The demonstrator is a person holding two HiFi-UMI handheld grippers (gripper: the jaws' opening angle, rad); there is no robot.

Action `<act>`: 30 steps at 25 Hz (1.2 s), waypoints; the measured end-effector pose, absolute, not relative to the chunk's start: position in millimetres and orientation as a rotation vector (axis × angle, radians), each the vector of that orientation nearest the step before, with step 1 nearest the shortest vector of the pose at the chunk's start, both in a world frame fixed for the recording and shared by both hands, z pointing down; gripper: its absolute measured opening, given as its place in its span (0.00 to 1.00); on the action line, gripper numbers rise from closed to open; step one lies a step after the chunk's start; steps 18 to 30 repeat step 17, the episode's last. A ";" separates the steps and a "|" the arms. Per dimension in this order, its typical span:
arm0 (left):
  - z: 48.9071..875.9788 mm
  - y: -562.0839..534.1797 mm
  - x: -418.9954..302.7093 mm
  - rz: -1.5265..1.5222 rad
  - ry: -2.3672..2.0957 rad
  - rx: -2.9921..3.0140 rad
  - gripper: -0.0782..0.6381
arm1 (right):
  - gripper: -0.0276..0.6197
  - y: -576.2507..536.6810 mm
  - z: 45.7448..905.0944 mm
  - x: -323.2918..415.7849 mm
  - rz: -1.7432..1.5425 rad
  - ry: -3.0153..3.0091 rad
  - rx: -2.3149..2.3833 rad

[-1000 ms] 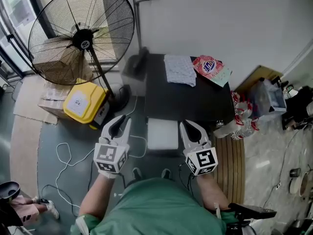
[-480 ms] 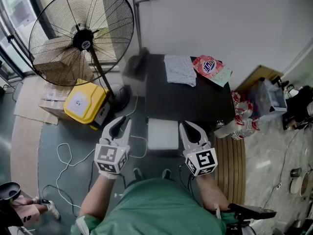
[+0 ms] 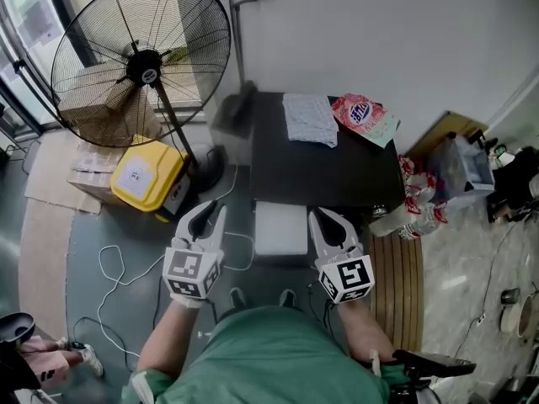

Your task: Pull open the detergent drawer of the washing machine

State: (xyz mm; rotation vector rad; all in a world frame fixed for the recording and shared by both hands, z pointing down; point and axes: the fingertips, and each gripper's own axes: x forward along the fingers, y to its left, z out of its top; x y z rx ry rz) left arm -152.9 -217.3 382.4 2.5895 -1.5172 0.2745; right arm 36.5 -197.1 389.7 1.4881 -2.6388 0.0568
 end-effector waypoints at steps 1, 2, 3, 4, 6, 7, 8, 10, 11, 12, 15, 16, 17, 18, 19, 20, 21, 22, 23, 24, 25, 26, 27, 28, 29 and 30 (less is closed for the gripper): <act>382.9 -217.1 -152.6 0.275 -1.517 2.589 0.19 | 0.07 -196.9 389.8 37.0 0.060 -2.637 1.490; 383.6 -216.7 -152.3 0.276 -1.517 2.588 0.19 | 0.07 -196.6 389.9 37.6 0.064 -2.636 1.492; 384.3 -216.1 -152.1 0.278 -1.517 2.586 0.19 | 0.07 -196.1 390.2 38.0 0.066 -2.635 1.493; 385.0 -215.3 -152.2 0.279 -1.517 2.584 0.19 | 0.07 -195.5 390.5 38.1 0.069 -2.636 1.493; 386.1 -212.9 -153.1 0.281 -1.518 2.580 0.19 | 0.07 -193.3 391.2 37.3 0.072 -2.637 1.491; 386.5 -211.3 -153.8 0.282 -1.517 2.579 0.19 | 0.07 -191.7 391.7 36.6 0.074 -2.637 1.490; 386.9 -209.5 -154.5 0.282 -1.516 2.579 0.19 | 0.07 -189.9 392.2 35.7 0.076 -2.637 1.489; 387.5 -207.0 -156.2 0.283 -1.516 2.577 0.19 | 0.07 -187.3 393.3 33.7 0.082 -2.637 1.487; 387.8 -206.2 -156.8 0.284 -1.515 2.576 0.19 | 0.07 -186.6 393.6 32.9 0.085 -2.638 1.485; 388.2 -205.6 -157.0 0.286 -1.515 2.574 0.19 | 0.07 -186.0 393.8 32.5 0.086 -2.639 1.484; 390.4 -202.8 -156.6 0.291 -1.513 2.571 0.19 | 0.07 -184.0 395.4 32.4 0.091 -2.641 1.481; 391.4 -201.7 -156.6 0.292 -1.512 2.569 0.19 | 0.07 -183.3 396.2 32.2 0.093 -2.641 1.480; 392.3 -200.7 -156.7 0.294 -1.512 2.568 0.19 | 0.07 -182.7 397.0 32.0 0.095 -2.642 1.479; 392.3 -200.7 -156.7 0.294 -1.512 2.568 0.19 | 0.07 -182.7 397.0 32.0 0.095 -2.642 1.479; 392.3 -200.7 -156.7 0.294 -1.512 2.568 0.19 | 0.07 -182.7 397.0 32.0 0.095 -2.642 1.479; 392.3 -200.7 -156.7 0.294 -1.512 2.568 0.19 | 0.07 -182.7 397.0 32.0 0.095 -2.642 1.479; 392.3 -200.7 -156.7 0.294 -1.512 2.568 0.19 | 0.07 -182.7 397.0 32.0 0.095 -2.642 1.479; 392.3 -200.7 -156.7 0.294 -1.512 2.568 0.19 | 0.07 -182.7 397.0 32.0 0.095 -2.642 1.479; 392.3 -200.7 -156.7 0.294 -1.512 2.568 0.19 | 0.07 -182.7 397.0 32.0 0.095 -2.642 1.479; 392.3 -200.7 -156.7 0.294 -1.512 2.568 0.19 | 0.07 -182.7 397.0 32.0 0.095 -2.642 1.479; 392.3 -200.7 -156.7 0.294 -1.512 2.568 0.19 | 0.07 -182.7 397.0 32.0 0.095 -2.642 1.479; 392.3 -200.7 -156.7 0.294 -1.512 2.568 0.19 | 0.07 -182.7 397.0 32.0 0.095 -2.642 1.479; 392.3 -200.7 -156.7 0.294 -1.512 2.568 0.19 | 0.07 -182.7 397.0 32.0 0.095 -2.642 1.479; 392.3 -200.7 -156.7 0.294 -1.512 2.568 0.19 | 0.07 -182.7 397.0 32.0 0.095 -2.642 1.479; 392.3 -200.7 -156.7 0.294 -1.512 2.568 0.19 | 0.07 -182.7 397.0 32.0 0.095 -2.642 1.479; 392.3 -200.7 -156.7 0.294 -1.512 2.568 0.19 | 0.07 -182.7 397.0 32.0 0.095 -2.642 1.479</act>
